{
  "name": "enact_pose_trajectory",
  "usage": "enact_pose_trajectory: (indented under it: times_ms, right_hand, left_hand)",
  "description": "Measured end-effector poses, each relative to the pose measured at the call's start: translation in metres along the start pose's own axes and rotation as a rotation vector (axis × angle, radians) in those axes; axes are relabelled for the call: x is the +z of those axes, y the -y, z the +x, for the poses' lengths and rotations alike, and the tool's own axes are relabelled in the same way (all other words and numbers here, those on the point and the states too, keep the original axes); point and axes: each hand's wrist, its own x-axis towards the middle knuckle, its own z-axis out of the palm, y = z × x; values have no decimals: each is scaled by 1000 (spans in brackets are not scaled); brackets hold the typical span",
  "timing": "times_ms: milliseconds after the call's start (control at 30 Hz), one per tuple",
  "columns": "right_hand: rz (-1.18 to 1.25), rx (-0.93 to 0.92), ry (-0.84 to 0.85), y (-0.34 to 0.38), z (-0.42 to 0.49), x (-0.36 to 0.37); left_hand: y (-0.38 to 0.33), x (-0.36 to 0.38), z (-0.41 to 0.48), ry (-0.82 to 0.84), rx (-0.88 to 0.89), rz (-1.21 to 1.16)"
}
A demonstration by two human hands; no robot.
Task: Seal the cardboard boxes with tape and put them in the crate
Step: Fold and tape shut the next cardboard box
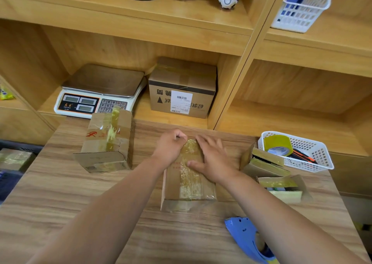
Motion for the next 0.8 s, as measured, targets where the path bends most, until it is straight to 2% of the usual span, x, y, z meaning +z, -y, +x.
enact_pose_trajectory:
  times_ms: [133, 267, 400, 500, 600, 800]
  right_hand:
    - [-17, 9, 67, 6, -29, 7]
    - [-47, 47, 170, 13, -55, 13]
    - [-42, 59, 132, 15, -77, 22]
    - [66, 99, 103, 16, -86, 25]
    - [81, 114, 109, 19, -90, 25]
    - [-14, 105, 78, 23, -97, 26]
  left_hand:
    - [4, -1, -11, -71, 67, 189]
    - [4, 4, -32, -168, 283, 444]
    - [6, 6, -53, -243, 415, 548]
    - [16, 5, -67, -58, 435, 675]
    - [27, -2, -82, 115, 414, 691]
    - [46, -8, -124, 138, 474, 770]
